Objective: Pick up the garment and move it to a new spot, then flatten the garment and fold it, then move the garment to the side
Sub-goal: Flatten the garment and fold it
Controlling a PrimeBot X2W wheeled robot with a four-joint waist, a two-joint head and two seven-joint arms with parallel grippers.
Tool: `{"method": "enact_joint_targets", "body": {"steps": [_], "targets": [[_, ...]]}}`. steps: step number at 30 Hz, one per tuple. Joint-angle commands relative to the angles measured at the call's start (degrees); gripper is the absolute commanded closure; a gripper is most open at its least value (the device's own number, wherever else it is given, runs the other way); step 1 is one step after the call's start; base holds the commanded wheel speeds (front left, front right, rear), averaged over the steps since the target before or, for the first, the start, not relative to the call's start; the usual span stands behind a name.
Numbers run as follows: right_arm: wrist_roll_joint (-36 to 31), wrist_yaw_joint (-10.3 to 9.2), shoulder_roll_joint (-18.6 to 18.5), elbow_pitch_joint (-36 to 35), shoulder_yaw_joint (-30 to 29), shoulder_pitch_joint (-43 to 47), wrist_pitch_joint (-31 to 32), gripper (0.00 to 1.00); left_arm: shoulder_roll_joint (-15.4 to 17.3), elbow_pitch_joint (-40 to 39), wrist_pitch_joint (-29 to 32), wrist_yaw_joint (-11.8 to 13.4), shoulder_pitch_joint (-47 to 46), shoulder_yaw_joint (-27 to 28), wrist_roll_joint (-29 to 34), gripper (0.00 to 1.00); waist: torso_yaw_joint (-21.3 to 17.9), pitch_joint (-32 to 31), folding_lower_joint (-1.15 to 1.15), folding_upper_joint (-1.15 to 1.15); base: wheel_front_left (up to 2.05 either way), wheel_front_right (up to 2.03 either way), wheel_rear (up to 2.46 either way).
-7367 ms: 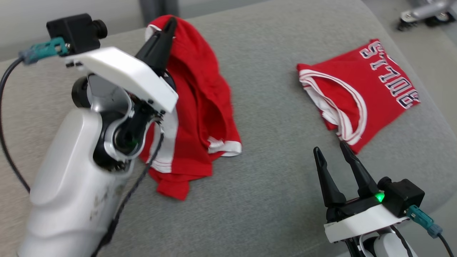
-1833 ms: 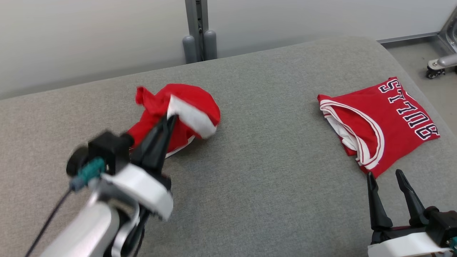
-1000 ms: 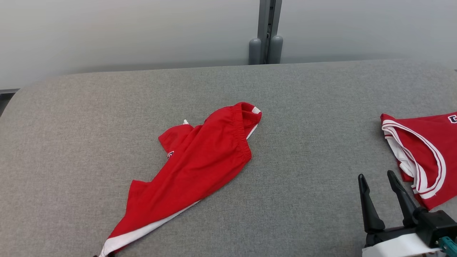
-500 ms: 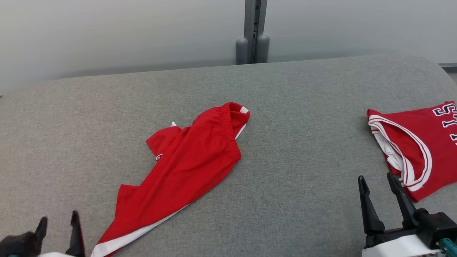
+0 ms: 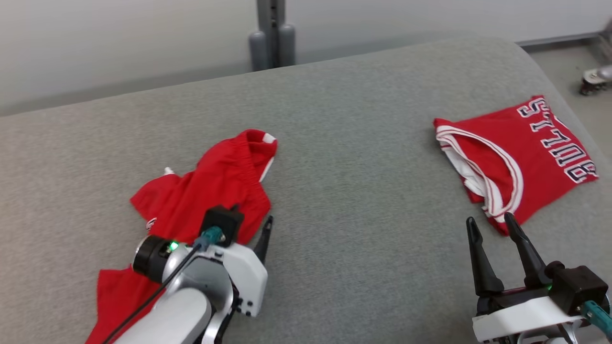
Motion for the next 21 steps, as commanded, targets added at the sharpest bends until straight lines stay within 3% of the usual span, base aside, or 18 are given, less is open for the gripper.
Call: {"method": "enact_joint_targets", "body": {"steps": [1,6,12,13,14,15,16,21], "targets": [[0.48,-0.01,-0.34,0.19,-0.04,-0.4,-0.02,0.0,-0.65,2.93,-0.14,-0.23,-1.56,0.19,0.16,0.0,-2.74,1.02,0.0,0.0,0.0,0.0,0.0],[1.06,-0.01,-0.34,0.56,-0.76,0.6,-0.02,0.0,-2.24,13.7,0.28,-1.81,-4.53,-0.27,-0.09,0.0,-5.98,0.87,0.0,0.0,0.0,0.0,0.0],[1.16,-0.01,-0.32,0.42,-1.61,1.5,-0.02,0.0,-1.97,20.59,-1.03,-2.52,-5.03,0.46,-0.99,0.0,-6.7,0.63,0.0,0.0,0.0,0.0,0.0],[1.19,-0.01,-0.32,0.37,-1.6,1.47,-0.02,0.0,-2.13,21.56,-1.42,-2.65,-5.14,0.74,-1.28,0.11,-6.66,0.65,0.0,0.0,0.0,0.0,0.0],[1.17,-0.01,-0.33,0.34,-1.59,1.22,-0.02,0.0,-2.35,22.38,-1.65,-2.89,-5.25,0.82,-1.5,0.51,-6.58,0.65,0.0,0.0,0.0,0.0,0.0],[1.17,-0.01,-0.33,0.29,-1.56,0.93,-0.02,0.0,-2.44,23.08,-1.97,-3.28,-5.36,0.84,-1.54,0.82,-6.47,0.64,0.0,0.0,0.0,0.0,0.0],[1.16,-0.01,-0.34,0.22,-1.58,0.66,-0.02,0.0,-2.63,23.72,-2.32,-3.66,-5.47,1.1,-1.91,1.0,-6.32,0.64,0.0,0.0,0.0,0.0,0.0],[0.51,-0.01,-0.34,0.05,-1.72,0.07,-0.02,0.0,-4.17,25.76,-4.05,-6.38,-6.15,1.77,-4.09,1.0,-5.23,0.52,0.0,0.0,0.0,0.0,0.0]]}}
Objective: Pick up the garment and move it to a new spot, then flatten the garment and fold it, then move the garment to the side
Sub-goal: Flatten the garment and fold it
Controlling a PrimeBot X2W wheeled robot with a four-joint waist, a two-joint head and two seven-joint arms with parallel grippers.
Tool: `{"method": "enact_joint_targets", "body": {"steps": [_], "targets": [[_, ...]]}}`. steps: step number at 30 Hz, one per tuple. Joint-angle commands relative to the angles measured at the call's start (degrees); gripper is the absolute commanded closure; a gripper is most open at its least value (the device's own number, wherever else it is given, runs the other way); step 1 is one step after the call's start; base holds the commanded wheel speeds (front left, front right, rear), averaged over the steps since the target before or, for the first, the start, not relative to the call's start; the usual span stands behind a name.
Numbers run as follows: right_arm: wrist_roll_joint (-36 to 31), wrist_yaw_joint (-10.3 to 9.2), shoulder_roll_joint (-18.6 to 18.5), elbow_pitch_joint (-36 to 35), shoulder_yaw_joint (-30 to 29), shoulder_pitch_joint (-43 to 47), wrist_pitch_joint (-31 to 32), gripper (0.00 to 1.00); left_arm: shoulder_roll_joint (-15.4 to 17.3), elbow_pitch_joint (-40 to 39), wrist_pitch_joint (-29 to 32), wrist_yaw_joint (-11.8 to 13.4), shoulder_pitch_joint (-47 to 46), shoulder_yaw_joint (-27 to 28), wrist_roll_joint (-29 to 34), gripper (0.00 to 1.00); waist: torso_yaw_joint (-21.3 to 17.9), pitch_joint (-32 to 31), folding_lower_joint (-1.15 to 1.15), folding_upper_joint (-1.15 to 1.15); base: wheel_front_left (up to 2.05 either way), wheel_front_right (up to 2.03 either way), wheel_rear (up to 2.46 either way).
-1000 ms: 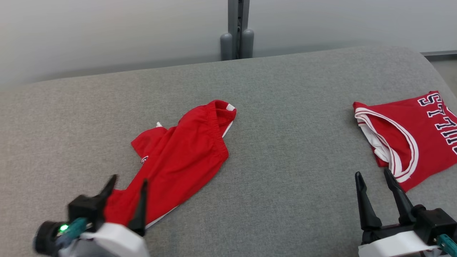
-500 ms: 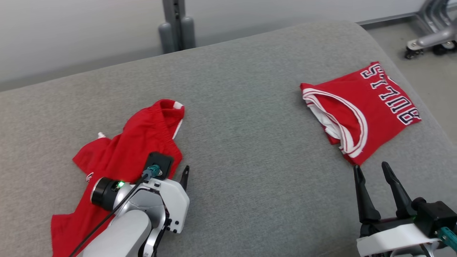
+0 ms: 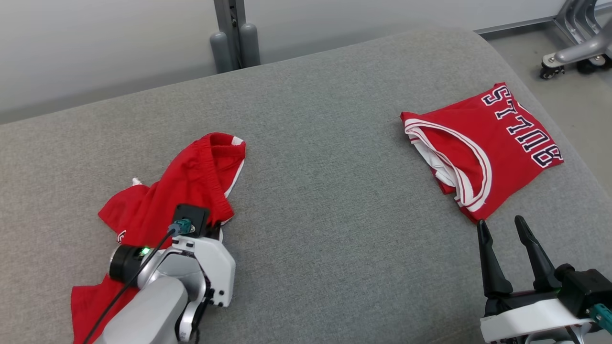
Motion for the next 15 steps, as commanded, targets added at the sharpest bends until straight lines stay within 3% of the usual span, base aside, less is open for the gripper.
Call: {"method": "enact_joint_targets", "body": {"steps": [1,8,15], "targets": [[-0.37,-0.01,-0.31,-0.29,-0.34,-0.33,-0.02,0.0,-0.86,-0.32,-0.89,-0.85,-0.99,0.94,-1.62,1.0,0.48,-0.22,0.0,0.0,0.0,0.0,0.0],[-1.12,-0.01,-0.31,-0.24,-0.75,0.79,-0.02,0.0,-3.74,-8.07,-1.48,-6.04,0.35,2.14,-6.7,1.0,1.52,-1.2,0.0,0.0,0.0,0.0,0.0],[-1.7,-0.01,-0.31,-0.37,-0.82,0.67,-0.02,0.0,-2.84,-22.83,6.4,-10.09,4.03,-0.97,-11.69,1.0,1.69,-1.32,0.0,0.0,0.0,0.0,0.0]]}}
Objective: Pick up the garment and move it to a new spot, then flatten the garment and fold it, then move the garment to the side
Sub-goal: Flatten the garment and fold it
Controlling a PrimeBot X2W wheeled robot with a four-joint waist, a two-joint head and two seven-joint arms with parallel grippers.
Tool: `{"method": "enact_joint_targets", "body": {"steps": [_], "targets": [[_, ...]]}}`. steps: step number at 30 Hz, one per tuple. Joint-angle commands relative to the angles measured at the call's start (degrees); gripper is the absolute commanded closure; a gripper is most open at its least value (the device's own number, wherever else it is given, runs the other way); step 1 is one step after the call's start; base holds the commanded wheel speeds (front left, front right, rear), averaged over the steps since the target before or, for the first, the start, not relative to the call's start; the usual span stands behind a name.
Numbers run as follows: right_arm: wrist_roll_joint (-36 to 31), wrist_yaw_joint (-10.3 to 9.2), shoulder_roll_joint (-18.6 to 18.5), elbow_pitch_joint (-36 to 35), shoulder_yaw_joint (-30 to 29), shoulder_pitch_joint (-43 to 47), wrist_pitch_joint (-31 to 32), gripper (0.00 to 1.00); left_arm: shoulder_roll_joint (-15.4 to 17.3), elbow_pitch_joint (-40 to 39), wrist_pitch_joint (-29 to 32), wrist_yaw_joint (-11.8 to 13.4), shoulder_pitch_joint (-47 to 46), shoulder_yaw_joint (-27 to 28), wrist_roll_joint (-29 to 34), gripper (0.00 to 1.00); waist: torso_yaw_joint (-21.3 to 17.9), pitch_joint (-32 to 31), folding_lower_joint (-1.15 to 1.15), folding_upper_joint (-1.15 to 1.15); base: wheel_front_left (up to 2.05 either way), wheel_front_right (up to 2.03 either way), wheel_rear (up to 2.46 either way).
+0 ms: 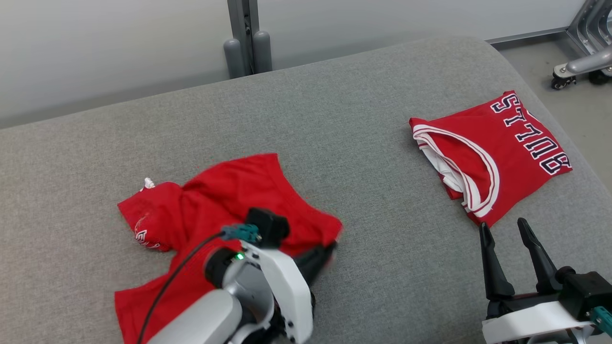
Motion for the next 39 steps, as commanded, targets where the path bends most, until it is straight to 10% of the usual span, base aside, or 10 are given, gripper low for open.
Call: {"method": "enact_joint_targets", "body": {"steps": [1,11,14,15,27,39], "targets": [[-0.26,-0.01,-0.31,-0.09,-0.02,0.01,-0.02,0.0,0.35,-0.47,0.55,-0.5,0.92,-0.07,-1.1,1.0,-0.04,0.06,0.0,0.0,0.0,0.0,0.0],[-0.46,-0.01,-0.31,0.34,1.23,-1.28,-0.02,0.0,1.83,9.02,1.58,1.7,-2.81,-0.02,1.44,0.94,-1.68,1.47,0.0,0.0,0.0,0.0,0.0],[-0.49,-0.01,-0.32,0.6,1.95,-1.45,-0.02,0.0,0.86,16.79,-0.73,1.54,-5.02,-0.59,3.49,0.69,-2.46,1.53,0.0,0.0,0.0,0.0,0.0],[-0.63,-0.01,-0.31,0.65,2.17,-1.39,-0.02,0.0,-0.39,20.42,-2.44,0.64,-5.84,-0.81,3.9,0.0,-2.75,1.38,0.0,0.0,0.0,0.0,0.0],[-2.43,-0.01,-2.27,1.76,6.56,-2.18,-0.02,0.0,-3.51,16.06,-13.78,-1.01,-1.75,1.24,2.33,0.0,4.69,-0.82,0.0,0.0,0.0,0.0,0.0],[8.59,-0.01,-20.56,11.54,29.79,-10.66,3.9,0.0,2.82,4.63,-25.46,9.03,15.41,8.49,1.66,0.0,14.63,-1.96,0.0,0.0,0.0,0.0,0.0]]}}
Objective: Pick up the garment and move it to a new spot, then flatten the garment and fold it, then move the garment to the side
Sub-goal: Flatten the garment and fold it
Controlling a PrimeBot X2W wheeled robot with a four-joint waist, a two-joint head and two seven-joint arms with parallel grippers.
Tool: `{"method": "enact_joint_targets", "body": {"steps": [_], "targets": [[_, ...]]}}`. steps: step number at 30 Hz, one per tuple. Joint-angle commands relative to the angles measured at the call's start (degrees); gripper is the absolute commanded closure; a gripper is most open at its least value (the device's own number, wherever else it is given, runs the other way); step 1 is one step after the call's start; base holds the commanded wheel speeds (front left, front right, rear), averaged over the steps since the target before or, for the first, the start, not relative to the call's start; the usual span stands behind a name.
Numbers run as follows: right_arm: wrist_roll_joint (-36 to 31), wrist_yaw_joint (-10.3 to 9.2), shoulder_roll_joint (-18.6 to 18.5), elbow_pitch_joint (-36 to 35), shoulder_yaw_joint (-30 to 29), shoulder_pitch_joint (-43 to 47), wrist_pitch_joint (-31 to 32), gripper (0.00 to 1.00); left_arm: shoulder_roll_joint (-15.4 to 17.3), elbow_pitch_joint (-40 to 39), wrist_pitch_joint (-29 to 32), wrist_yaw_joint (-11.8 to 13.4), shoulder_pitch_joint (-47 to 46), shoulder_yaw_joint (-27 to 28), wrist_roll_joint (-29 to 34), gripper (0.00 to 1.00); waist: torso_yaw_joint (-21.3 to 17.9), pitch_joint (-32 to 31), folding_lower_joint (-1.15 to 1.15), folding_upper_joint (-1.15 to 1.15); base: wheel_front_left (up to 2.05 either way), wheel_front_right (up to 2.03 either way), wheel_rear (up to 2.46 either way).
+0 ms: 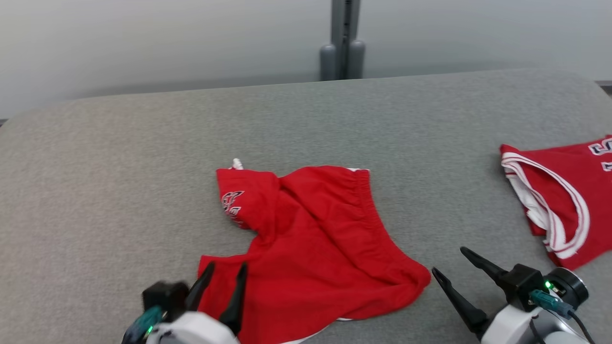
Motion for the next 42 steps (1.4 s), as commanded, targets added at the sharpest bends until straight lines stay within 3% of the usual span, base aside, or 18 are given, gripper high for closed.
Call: {"method": "enact_joint_targets", "body": {"steps": [1,6,11,23,29,42], "targets": [[0.81,-0.01,-1.69,0.0,1.26,-0.6,0.42,0.0,0.5,-0.43,-0.58,0.61,1.83,0.46,0.3,0.0,2.36,0.01,0.0,0.0,0.0,0.0,0.0],[3.82,-0.01,-8.83,-0.48,7.56,-0.74,1.27,0.0,3.11,-2.23,-1.47,2.3,8.58,2.89,-1.6,0.0,4.34,0.9,0.0,0.0,0.0,0.0,0.0],[6.15,-0.01,-12.86,-1.34,13.16,0.13,1.69,0.0,3.79,-3.95,1.02,1.31,11.71,2.41,-4.14,0.0,5.43,1.61,0.0,0.0,0.0,0.0,0.0],[7.34,-0.01,-10.47,3.11,22.22,-8.3,-0.84,0.0,5.73,-7.42,10.01,0.71,11.55,-0.69,-6.42,0.0,4.82,2.53,0.0,0.0,0.0,0.0,0.0],[8.77,-0.01,-10.25,5.71,23.58,-10.04,-1.91,0.0,7.57,-11.03,12.53,1.34,12.74,-0.39,-7.73,0.0,4.74,2.85,0.0,0.0,0.0,0.0,0.0],[11.25,-0.01,-8.01,9.16,27.83,-13.44,-3.02,0.0,8.8,-13.72,16.79,-0.6,13.22,-2.01,-9.9,0.0,5.66,5.11,0.0,0.0,0.0,0.0,0.0]]}}
